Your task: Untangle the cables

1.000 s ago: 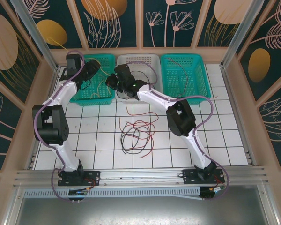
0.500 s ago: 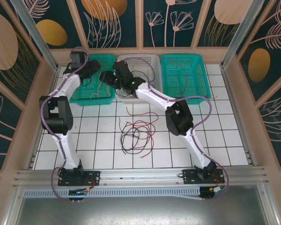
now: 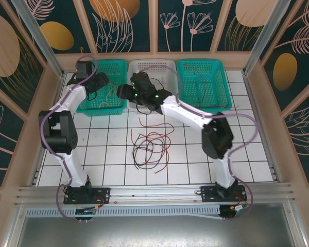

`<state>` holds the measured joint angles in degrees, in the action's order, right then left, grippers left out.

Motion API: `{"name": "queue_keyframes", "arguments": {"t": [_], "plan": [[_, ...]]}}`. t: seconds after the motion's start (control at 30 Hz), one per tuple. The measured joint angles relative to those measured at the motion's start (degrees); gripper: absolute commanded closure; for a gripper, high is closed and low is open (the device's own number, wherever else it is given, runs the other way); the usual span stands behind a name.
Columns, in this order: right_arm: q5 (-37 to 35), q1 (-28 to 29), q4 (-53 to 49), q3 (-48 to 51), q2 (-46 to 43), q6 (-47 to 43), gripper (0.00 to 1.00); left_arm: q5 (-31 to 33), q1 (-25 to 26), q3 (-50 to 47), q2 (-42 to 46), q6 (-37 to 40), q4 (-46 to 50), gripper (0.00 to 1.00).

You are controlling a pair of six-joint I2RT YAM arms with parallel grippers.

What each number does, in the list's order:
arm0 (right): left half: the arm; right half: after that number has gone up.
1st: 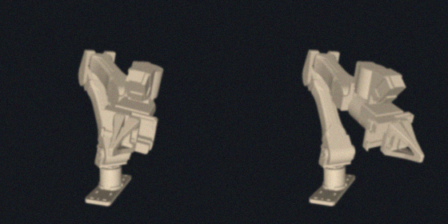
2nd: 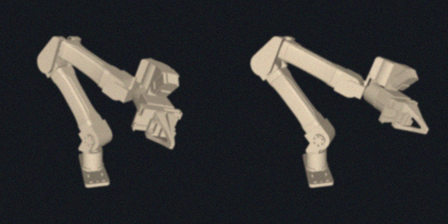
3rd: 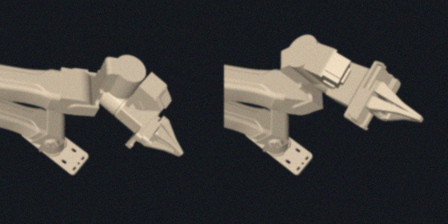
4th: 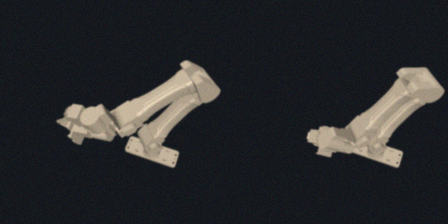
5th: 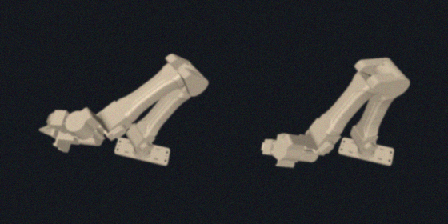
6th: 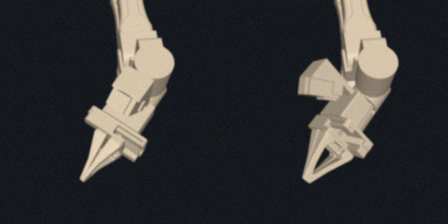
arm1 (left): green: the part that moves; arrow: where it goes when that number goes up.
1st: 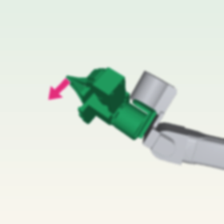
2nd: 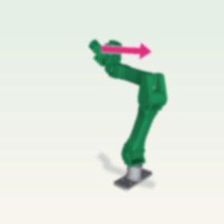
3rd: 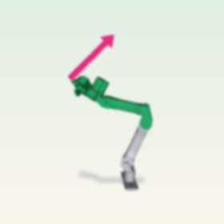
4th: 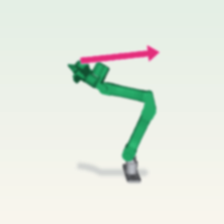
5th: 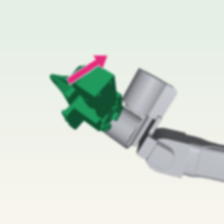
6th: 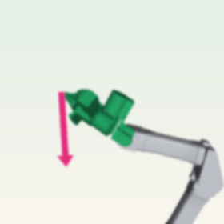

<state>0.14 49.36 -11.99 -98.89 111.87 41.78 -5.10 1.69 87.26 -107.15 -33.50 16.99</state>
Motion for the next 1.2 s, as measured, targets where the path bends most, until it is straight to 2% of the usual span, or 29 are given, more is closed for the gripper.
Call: {"name": "queue_keyframes", "arguments": {"t": [0.23,0.33,0.43,0.57,0.7,0.8,1.2], "plan": [[-6.56,3.19,-2.40,25.35,-24.52,-2.03,0.38,-3.41,0.42,-11.08,26.34,-1.97,-4.50,0.33],[-7.76,3.26,-5.75,34.95,-29.57,-0.74,0.43,-6.58,1.46,-18.40,35.91,-3.21,-8.33,0.35],[-7.82,3.26,-9.16,42.82,-30.73,1.25,0.50,-9.55,5.11,-26.67,40.98,-4.02,-10.34,0.36],[-7.23,3.26,-12.24,49.94,-30.64,4.02,0.54,-12.15,10.60,-38.56,44.68,-4.50,-10.25,0.37],[-6.14,2.93,-12.17,51.34,-29.05,6.36,0.60,-12.68,13.31,-45.97,48.41,-4.76,-8.61,0.39],[-5.73,2.40,-11.85,51.34,-26.82,7.74,0.64,-12.48,15.02,-47.65,50.21,-5.18,-8.55,0.39],[-4.52,-0.15,-10.34,51.28,-23.30,9.42,0.66,-11.04,21.22,-48.70,48.35,-5.33,-9.40,0.39]]}}
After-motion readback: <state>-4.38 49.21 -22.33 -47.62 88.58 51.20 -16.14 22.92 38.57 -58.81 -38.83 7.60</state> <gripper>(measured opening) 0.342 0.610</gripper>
